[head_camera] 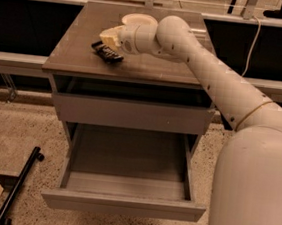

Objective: Place rxbar chocolate into middle drawer

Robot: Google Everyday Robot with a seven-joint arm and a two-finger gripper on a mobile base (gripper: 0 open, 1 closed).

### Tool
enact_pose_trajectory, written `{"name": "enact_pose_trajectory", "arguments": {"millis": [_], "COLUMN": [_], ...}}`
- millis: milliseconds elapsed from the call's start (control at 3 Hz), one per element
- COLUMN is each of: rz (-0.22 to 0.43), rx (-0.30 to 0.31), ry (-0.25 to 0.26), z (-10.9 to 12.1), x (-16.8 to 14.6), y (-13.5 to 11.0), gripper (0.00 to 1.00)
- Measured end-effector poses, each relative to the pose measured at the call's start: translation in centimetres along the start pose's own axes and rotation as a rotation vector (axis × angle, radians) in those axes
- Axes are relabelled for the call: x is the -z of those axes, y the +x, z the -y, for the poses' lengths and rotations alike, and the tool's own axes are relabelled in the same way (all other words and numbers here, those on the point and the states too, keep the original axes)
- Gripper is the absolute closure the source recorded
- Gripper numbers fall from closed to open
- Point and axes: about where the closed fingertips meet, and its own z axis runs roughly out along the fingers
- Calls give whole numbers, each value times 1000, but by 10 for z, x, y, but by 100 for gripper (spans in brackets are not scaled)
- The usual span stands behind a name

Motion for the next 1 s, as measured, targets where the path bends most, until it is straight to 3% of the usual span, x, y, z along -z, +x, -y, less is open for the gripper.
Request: {"name": "enact_pose_trajectory", "arguments": {"millis": [333,667,1000], "rz": [-30,-59,-72], "rx": [22,3,4], "ry": [34,73,62], "z": [-10,-29,-36], "x": [43,87,85], "y": [-16,-20,-14], "gripper": [100,100,81]}}
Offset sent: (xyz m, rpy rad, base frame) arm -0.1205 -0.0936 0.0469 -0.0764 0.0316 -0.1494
